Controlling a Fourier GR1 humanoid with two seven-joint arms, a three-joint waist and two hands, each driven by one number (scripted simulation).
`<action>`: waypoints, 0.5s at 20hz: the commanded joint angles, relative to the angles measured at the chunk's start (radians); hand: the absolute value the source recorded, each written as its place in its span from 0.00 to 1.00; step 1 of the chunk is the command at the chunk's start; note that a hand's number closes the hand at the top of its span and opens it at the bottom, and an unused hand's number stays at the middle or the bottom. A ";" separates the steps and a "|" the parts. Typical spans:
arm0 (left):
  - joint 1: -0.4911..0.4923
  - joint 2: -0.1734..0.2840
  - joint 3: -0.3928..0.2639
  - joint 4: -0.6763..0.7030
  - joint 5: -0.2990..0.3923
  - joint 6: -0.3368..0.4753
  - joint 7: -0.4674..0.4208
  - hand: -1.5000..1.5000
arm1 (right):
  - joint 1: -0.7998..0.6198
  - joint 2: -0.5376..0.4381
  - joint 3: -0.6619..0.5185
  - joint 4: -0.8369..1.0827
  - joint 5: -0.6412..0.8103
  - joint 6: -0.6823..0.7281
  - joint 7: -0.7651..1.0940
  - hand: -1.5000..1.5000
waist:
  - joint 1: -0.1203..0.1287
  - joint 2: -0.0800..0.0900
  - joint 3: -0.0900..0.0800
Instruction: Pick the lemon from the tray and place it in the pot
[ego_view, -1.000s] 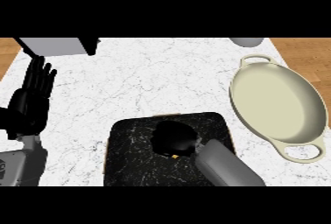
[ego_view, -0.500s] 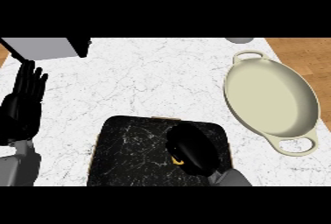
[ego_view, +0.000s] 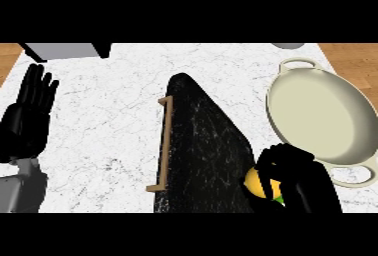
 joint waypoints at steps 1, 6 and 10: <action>-0.010 -0.020 -0.026 -0.020 -0.008 0.003 0.006 0.50 | 0.147 -0.119 -0.148 -0.277 -0.076 0.058 0.038 1.00 | 0.048 0.014 0.002; -0.028 -0.064 -0.082 -0.023 -0.055 0.029 -0.003 0.50 | 0.146 -0.219 -0.436 -0.315 -0.299 0.207 0.054 1.00 | 0.080 0.022 0.003; -0.048 -0.047 -0.056 0.011 -0.027 -0.003 -0.003 0.50 | 0.079 -0.286 -0.676 -0.132 -0.483 0.234 -0.040 1.00 | 0.084 0.023 0.003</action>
